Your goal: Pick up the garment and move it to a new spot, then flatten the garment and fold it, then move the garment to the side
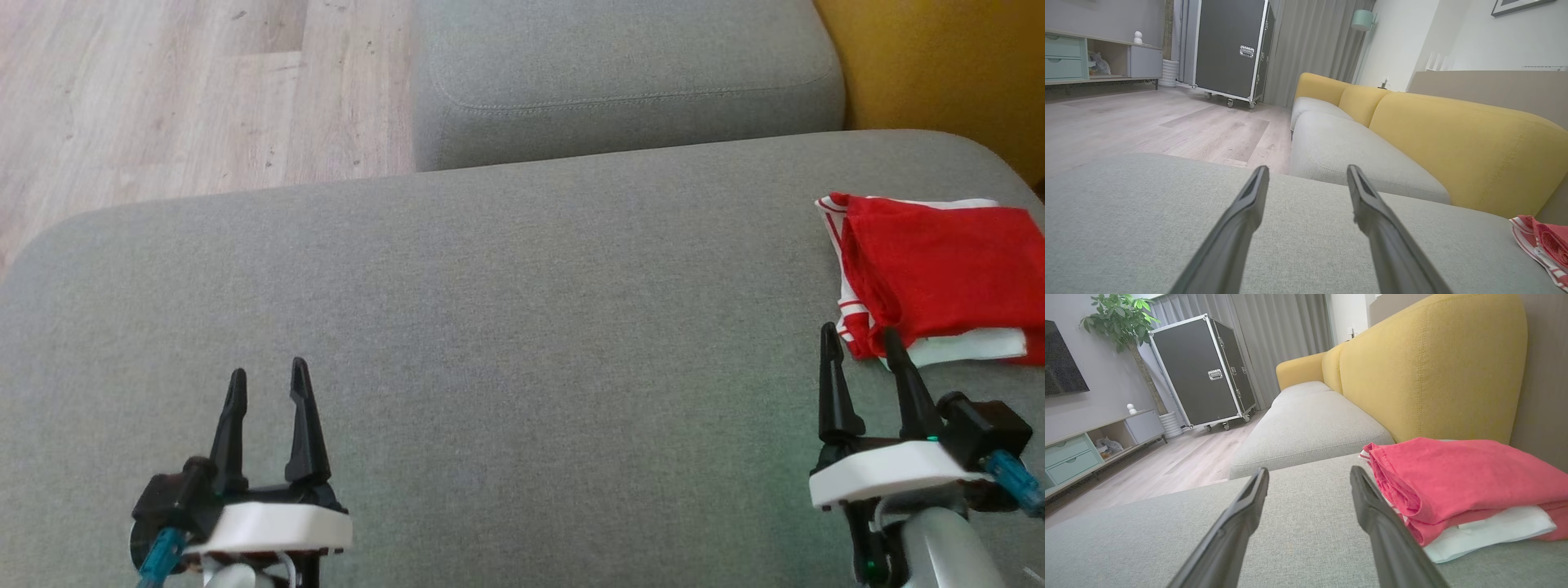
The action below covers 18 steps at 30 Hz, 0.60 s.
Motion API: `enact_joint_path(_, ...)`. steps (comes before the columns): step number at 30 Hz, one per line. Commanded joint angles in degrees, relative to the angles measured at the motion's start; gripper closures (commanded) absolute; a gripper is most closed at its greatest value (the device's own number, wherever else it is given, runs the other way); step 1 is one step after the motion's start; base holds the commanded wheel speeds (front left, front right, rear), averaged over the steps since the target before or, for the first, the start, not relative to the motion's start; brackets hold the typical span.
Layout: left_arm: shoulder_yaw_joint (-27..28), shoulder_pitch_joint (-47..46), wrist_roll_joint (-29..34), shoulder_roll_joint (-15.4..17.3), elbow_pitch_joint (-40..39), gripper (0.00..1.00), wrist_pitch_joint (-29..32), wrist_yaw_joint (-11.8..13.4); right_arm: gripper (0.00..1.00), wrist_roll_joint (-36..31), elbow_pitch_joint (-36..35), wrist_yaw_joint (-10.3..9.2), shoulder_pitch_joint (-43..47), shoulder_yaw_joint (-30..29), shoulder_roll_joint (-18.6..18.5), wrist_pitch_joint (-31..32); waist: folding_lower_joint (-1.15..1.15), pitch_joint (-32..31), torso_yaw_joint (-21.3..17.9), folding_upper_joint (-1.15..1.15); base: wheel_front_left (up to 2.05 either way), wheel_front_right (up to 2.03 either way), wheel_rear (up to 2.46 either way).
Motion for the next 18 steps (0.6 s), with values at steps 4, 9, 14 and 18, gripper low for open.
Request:
enact_joint_path(4,2.17,-1.37,-0.81,0.36,-2.07,0.0,-0.54,0.61,0.0,0.02,-1.87,0.19,-1.42,1.87,-0.17,-0.78,0.0,-0.19,-0.19,0.0,0.0,0.0,0.0)
enact_joint_path(9,2.46,-1.15,-2.45,0.36,-1.78,0.0,-0.54,0.36,0.0,0.16,-1.68,0.19,-1.47,2.19,-0.17,-0.78,0.0,-0.4,-0.32,0.0,0.0,0.0,0.0)
enact_joint_path(14,0.71,0.31,-2.64,-0.02,-0.05,1.0,0.04,0.73,1.0,0.05,0.27,0.0,0.01,0.9,0.02,0.02,0.0,-0.47,-0.33,0.0,0.0,0.0,0.0)
enact_joint_path(18,0.44,2.15,-2.96,-0.09,3.24,1.0,0.43,0.73,1.0,0.41,3.42,0.0,1.87,0.88,0.12,0.27,0.0,-0.47,-0.33,0.0,0.0,0.0,0.0)
